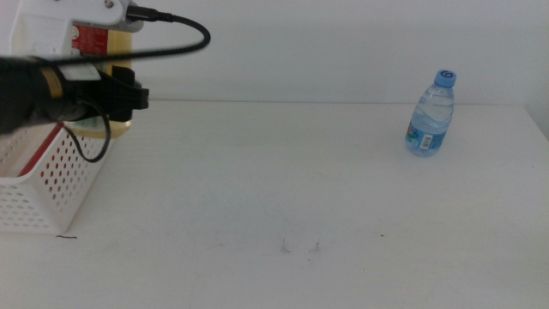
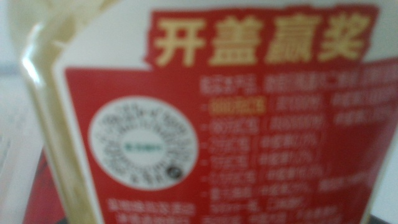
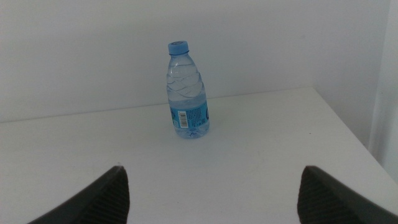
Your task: Use arms to grab the bottles and put them into the dustbin to the left of the table.
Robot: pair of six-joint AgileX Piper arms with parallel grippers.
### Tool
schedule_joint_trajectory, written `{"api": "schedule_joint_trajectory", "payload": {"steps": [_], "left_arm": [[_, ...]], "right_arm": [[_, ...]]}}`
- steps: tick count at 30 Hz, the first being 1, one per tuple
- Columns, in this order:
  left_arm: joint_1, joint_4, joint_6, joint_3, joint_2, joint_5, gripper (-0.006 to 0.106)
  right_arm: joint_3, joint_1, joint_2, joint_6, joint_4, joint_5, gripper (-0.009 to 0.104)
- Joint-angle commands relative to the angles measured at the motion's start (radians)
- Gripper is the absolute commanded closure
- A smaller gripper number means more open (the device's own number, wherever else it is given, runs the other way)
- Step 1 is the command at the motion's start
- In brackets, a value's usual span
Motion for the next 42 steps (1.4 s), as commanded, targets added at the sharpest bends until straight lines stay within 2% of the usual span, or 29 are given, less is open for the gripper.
{"api": "schedule_joint_trajectory", "payload": {"steps": [1,6,14,19,24,36,39,42], "left_arm": [[-0.008,-0.176,0.2,-0.094,-0.015,0.135,0.102],[0.088,-0.359,0.498,-0.325,0.036,0.424,0.102],[0.395,-0.478,0.715,-0.715,0.296,0.774,0.102],[0.488,-0.462,0.782,-0.844,0.455,0.852,0.102],[0.546,-0.466,0.805,-0.88,0.589,0.852,0.102],[0.594,-0.458,0.853,-0.88,0.739,0.852,0.102],[0.594,-0.465,0.86,-0.88,0.764,0.852,0.097],[0.592,-0.465,0.86,-0.88,0.785,0.852,0.086]], "right_arm": [[0.004,-0.007,-0.005,-0.004,-0.004,-0.006,0.003],[0.004,-0.007,-0.005,-0.004,-0.004,-0.006,0.003],[0.004,-0.007,-0.005,-0.004,-0.004,-0.006,0.003],[0.004,-0.007,-0.005,-0.004,-0.004,-0.006,0.003],[0.004,-0.007,-0.005,-0.004,-0.004,-0.006,0.003],[0.004,-0.007,-0.005,-0.004,-0.004,-0.006,0.003],[0.004,-0.007,-0.005,-0.004,-0.004,-0.006,0.003],[0.004,-0.007,-0.005,-0.004,-0.004,-0.006,0.003]]}}
